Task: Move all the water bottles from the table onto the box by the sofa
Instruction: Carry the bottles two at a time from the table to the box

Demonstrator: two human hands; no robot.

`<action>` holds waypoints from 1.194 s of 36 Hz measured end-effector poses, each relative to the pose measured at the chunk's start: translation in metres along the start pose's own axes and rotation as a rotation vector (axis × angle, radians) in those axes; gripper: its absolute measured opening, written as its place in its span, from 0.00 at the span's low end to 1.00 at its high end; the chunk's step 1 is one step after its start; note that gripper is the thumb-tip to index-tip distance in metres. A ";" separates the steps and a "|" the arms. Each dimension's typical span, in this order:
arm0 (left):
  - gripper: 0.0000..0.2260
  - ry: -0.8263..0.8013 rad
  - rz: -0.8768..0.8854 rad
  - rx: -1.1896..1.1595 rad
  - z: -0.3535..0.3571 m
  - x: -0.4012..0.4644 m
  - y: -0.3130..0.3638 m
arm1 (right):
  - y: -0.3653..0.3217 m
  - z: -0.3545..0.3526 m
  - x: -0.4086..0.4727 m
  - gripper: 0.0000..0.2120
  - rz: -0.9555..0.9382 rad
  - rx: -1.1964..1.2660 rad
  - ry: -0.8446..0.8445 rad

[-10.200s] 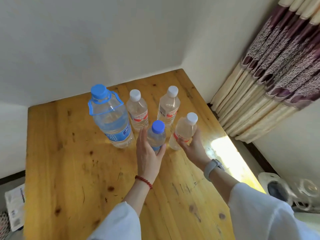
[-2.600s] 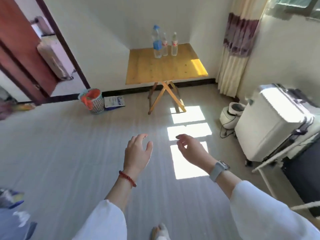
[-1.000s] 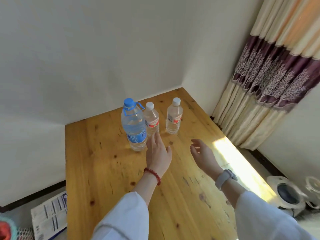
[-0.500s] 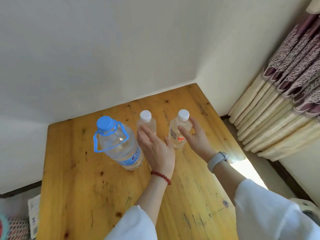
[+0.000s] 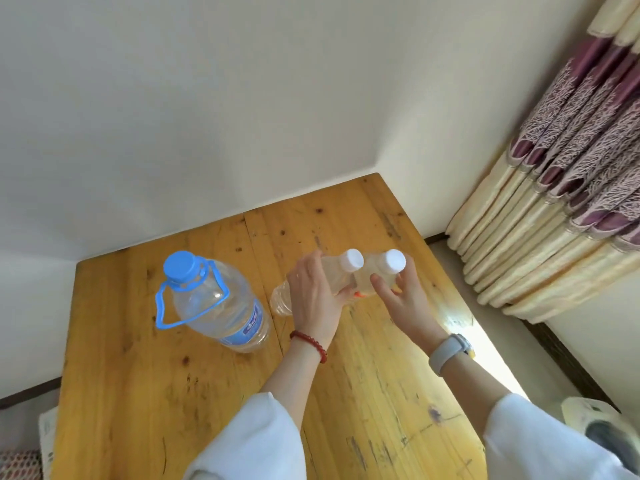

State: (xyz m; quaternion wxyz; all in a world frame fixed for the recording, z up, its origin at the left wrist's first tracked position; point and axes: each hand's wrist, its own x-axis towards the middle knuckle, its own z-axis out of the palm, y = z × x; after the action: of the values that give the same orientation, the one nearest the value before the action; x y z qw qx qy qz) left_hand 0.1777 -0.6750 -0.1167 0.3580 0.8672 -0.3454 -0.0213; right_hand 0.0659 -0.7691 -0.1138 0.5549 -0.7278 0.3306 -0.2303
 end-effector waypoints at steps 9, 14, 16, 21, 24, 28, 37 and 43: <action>0.32 -0.078 0.109 0.008 -0.019 -0.051 -0.005 | -0.002 -0.016 -0.048 0.10 0.022 -0.143 0.115; 0.31 -0.127 0.115 -0.139 -0.041 -0.102 0.000 | 0.001 -0.016 -0.109 0.05 0.092 -0.142 0.171; 0.31 -0.129 0.126 -0.197 -0.052 -0.124 0.000 | -0.001 -0.013 -0.137 0.06 0.108 -0.137 0.195; 0.29 -0.152 0.157 -0.323 -0.082 -0.180 -0.005 | -0.010 -0.009 -0.214 0.08 0.170 -0.091 0.247; 0.29 -0.178 0.204 -0.375 -0.104 -0.210 -0.006 | -0.023 -0.003 -0.265 0.10 0.163 -0.086 0.302; 0.32 -0.230 0.255 -0.424 -0.134 -0.247 -0.006 | -0.038 0.008 -0.326 0.08 0.158 -0.091 0.431; 0.41 -0.487 0.371 -0.522 -0.163 -0.350 0.030 | -0.059 0.007 -0.475 0.24 0.077 -0.067 0.695; 0.42 -0.766 0.601 -0.546 -0.153 -0.442 0.087 | -0.062 -0.022 -0.594 0.14 0.165 -0.134 0.898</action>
State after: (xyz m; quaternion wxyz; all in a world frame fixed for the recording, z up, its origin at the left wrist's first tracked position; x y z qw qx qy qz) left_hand -0.1653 -0.3547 -0.0407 0.4088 0.5367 -0.6650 -0.3204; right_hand -0.3367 -0.3349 -0.0297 0.3248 -0.5615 0.6092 -0.4561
